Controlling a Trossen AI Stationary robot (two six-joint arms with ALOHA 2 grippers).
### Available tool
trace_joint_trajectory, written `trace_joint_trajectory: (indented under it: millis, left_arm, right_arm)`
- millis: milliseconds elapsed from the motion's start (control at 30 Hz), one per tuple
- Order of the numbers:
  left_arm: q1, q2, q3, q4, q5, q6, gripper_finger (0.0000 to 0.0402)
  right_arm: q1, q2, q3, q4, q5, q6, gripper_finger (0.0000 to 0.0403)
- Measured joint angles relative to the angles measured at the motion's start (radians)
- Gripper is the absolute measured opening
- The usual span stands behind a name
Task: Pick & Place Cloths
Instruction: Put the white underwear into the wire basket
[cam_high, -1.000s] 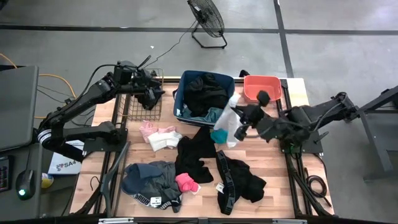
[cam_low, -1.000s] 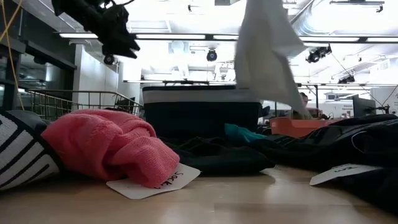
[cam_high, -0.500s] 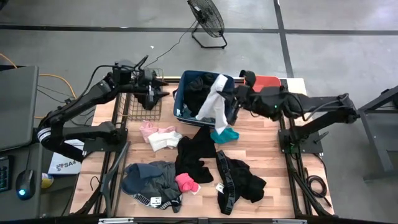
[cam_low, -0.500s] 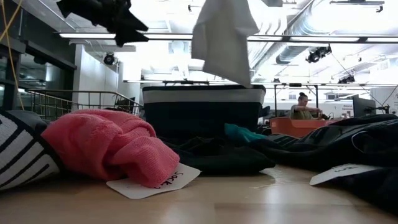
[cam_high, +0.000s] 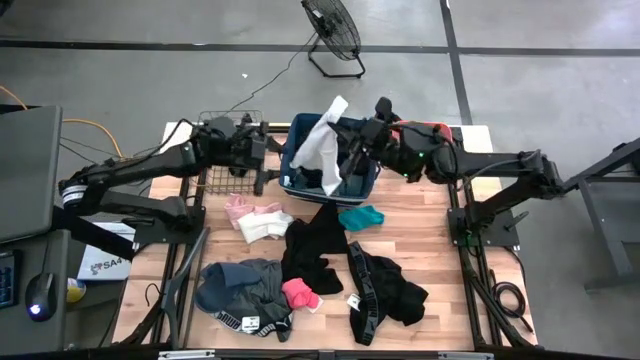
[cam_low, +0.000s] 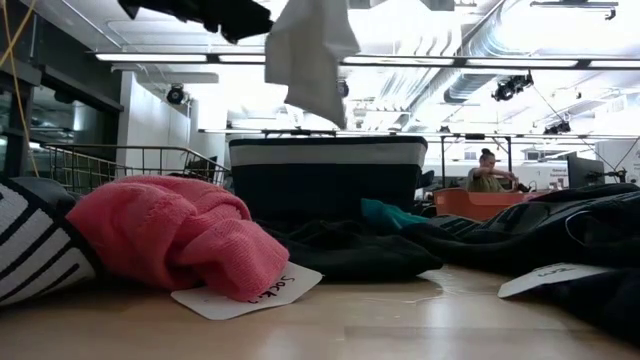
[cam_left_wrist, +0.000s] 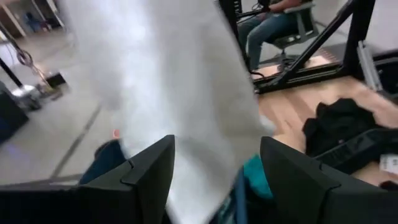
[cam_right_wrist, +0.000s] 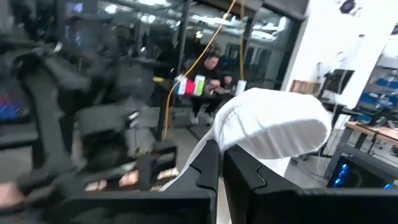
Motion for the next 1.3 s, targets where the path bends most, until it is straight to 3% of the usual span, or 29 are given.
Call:
trace_joint_trajectory:
  millis: [300, 400, 1067, 1167, 1300]
  left_arm:
    - [-0.102, 0.078, 0.0, 0.113, -0.275, 0.123, 0.0232]
    - [-0.11, 0.098, 0.0, 0.159, -0.322, 0.124, 0.0232]
    - [-0.108, 0.203, 0.0, 0.272, -0.371, 0.124, 0.0237]
    - [-0.108, 0.219, 0.0, 0.292, -0.373, 0.123, 0.0265]
    - [-0.108, 0.251, 0.0, 0.362, -0.375, 0.114, 0.0331]
  right_arm:
    - [-0.07, 0.015, 0.0, 0.175, 0.005, -0.024, 0.0003]
    - [-0.091, 0.015, 0.0, 0.212, 0.005, -0.035, 0.0003]
    - [-0.205, 0.013, 0.0, 0.302, 0.029, -0.045, 0.0003]
    - [-0.209, 0.013, 0.0, 0.32, 0.026, -0.043, 0.0003]
    - [-0.211, 0.013, 0.0, 0.335, 0.009, -0.037, 0.0003]
